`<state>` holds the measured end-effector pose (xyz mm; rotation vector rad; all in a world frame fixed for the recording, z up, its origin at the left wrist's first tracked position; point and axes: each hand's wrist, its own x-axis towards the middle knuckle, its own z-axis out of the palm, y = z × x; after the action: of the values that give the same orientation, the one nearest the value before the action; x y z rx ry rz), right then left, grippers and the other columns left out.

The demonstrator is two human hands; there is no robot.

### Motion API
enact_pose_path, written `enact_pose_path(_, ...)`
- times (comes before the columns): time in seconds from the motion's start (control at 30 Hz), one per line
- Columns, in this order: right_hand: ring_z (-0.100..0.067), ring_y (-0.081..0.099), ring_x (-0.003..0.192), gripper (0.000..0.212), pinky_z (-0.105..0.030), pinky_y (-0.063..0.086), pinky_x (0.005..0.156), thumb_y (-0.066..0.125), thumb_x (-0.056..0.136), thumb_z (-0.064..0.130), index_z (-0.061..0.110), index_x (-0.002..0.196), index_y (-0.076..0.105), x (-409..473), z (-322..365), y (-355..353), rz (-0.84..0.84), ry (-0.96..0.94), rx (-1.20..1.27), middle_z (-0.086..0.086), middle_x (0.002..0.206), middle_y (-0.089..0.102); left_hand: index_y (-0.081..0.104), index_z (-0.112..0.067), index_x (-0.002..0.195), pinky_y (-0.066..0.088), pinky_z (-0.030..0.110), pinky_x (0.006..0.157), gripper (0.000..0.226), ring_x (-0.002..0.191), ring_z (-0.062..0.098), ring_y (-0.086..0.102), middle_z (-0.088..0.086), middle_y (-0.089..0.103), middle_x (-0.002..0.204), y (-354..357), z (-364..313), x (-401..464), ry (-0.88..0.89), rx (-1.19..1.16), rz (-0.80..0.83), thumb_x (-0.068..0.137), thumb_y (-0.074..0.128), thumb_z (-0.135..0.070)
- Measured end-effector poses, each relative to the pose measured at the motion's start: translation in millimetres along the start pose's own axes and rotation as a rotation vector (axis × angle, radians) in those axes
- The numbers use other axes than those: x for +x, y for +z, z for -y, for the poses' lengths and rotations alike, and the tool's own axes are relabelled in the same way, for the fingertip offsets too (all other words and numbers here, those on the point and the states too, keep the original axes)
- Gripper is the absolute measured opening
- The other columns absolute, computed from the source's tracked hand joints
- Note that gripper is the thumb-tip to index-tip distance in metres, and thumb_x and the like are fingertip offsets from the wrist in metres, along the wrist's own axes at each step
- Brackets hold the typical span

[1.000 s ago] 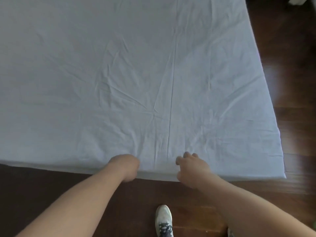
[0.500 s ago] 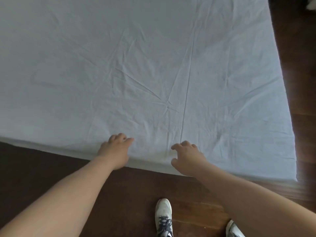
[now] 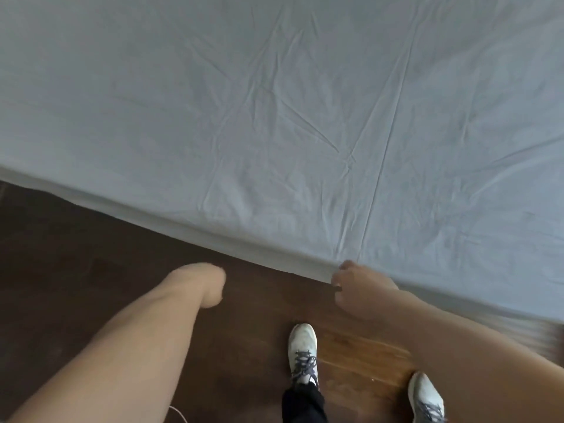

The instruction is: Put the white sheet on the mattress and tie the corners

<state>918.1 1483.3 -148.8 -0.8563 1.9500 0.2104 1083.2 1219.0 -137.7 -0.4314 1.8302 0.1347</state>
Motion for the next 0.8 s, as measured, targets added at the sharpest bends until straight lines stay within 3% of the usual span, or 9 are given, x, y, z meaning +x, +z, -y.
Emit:
enact_pose_path(0.1, -0.024, 0.046, 0.133, 0.045, -0.047, 0.044, 0.106, 0.049, 0.095, 0.030, 0.033, 0.140, 0.056, -7.1, -25.9, -24.7, -0.165, 0.031, 0.033, 0.006, 0.151, 0.044, 0.060, -0.020, 0.131, 0.053, 0.043, 0.096, 0.037, 0.117, 0.028, 0.057, 0.005, 0.056, 0.136, -35.4, -45.9, -3.3, 0.155, -0.124, -0.276, 0.097, 0.046, -0.023)
enact_pose_path(0.2, -0.025, 0.020, 0.151, 0.058, -0.060, 0.030, 0.117, 0.050, 0.095, 0.035, 0.041, 0.151, 0.037, -1.9, -78.8, -45.4, -0.292, 0.140, 0.029, 0.005, 0.167, 0.019, 0.031, -0.031, 0.157, 0.034, 0.051, 0.117, 0.065, 0.155, 0.030, 0.012, 0.003, 0.008, 0.170, -73.1, -108.7, 6.2, 0.274, -0.127, -0.459, 0.096, 0.042, -0.013)
enact_pose_path(0.33, -0.023, -0.002, 0.156, 0.078, -0.073, 0.019, 0.115, 0.052, 0.092, 0.038, 0.056, 0.154, 0.007, -6.1, -168.4, -24.6, -0.187, 0.316, -0.021, 0.013, 0.169, -0.010, -0.009, -0.046, 0.160, 0.010, 0.060, 0.125, 0.090, 0.153, 0.031, -0.030, -0.010, -0.043, 0.161, -85.9, -180.4, 23.3, 0.318, -0.084, -0.430, 0.095, 0.043, -0.013)
enact_pose_path(0.43, -0.021, -0.009, 0.156, 0.096, -0.070, 0.030, 0.111, 0.055, 0.087, 0.030, 0.058, 0.151, -0.010, -45.2, -227.5, 30.0, -0.131, 0.328, 0.010, 0.018, 0.164, -0.022, -0.017, -0.043, 0.159, 0.023, 0.066, 0.119, 0.099, 0.151, 0.043, -0.030, -0.006, -0.043, 0.161, -49.4, -225.0, 29.4, 0.228, 0.013, -0.271, 0.093, 0.055, -0.027)
enact_pose_path(0.5, -0.022, -0.009, 0.156, 0.095, -0.064, 0.037, 0.110, 0.052, 0.085, 0.025, 0.057, 0.152, -0.008, -79.6, -250.2, 69.1, -0.059, 0.327, 0.025, 0.019, 0.164, -0.025, -0.007, -0.033, 0.163, 0.040, 0.061, 0.110, 0.097, 0.154, 0.050, -0.009, 0.005, -0.030, 0.166, -27.0, -243.7, 15.8, 0.122, 0.063, -0.194, 0.092, 0.060, -0.028)
enact_pose_path(0.57, -0.026, 0.013, 0.153, 0.076, -0.058, 0.044, 0.105, 0.049, 0.084, 0.025, 0.050, 0.151, 0.024, -118.6, -275.9, 90.1, 0.027, 0.345, 0.039, 0.018, 0.166, -0.017, 0.042, -0.020, 0.151, 0.053, 0.048, 0.094, 0.061, 0.135, 0.041, 0.047, 0.013, 0.028, 0.158, -28.6, -275.5, -10.0, 0.052, 0.126, -0.173, 0.092, 0.058, -0.024)
enact_pose_path(0.63, -0.027, 0.048, 0.124, 0.041, -0.048, 0.049, 0.092, 0.048, 0.086, 0.028, 0.036, 0.125, 0.057, -138.2, -298.8, 88.1, 0.040, 0.348, 0.021, 0.005, 0.163, 0.018, 0.066, -0.019, 0.121, 0.055, 0.037, 0.086, 0.031, 0.108, 0.028, 0.064, 0.003, 0.061, 0.124, -41.3, -309.7, -28.2, 0.049, 0.096, -0.228, 0.093, 0.053, -0.022)
enact_pose_path(0.7, -0.025, 0.053, 0.105, 0.030, -0.043, 0.049, 0.087, 0.046, 0.089, 0.029, 0.029, 0.116, 0.060, -141.3, -318.1, 69.9, -0.090, 0.351, 0.044, -0.001, 0.136, 0.053, 0.061, -0.020, 0.125, 0.053, 0.039, 0.090, 0.033, 0.119, 0.028, 0.057, 0.003, 0.057, 0.132, -59.3, -339.4, -38.0, 0.097, 0.031, -0.347, 0.093, 0.051, -0.023)
enact_pose_path(0.8, -0.029, 0.037, 0.139, 0.057, -0.053, 0.039, 0.110, 0.050, 0.092, 0.031, 0.037, 0.148, 0.038, -131.0, -352.2, 43.6, -0.335, 0.282, 0.017, -0.003, 0.155, 0.034, 0.031, -0.027, 0.153, 0.045, 0.050, 0.106, 0.064, 0.151, 0.030, 0.015, 0.003, 0.005, 0.167, -90.3, -388.1, -33.5, 0.220, -0.050, -0.494, 0.092, 0.050, -0.021)
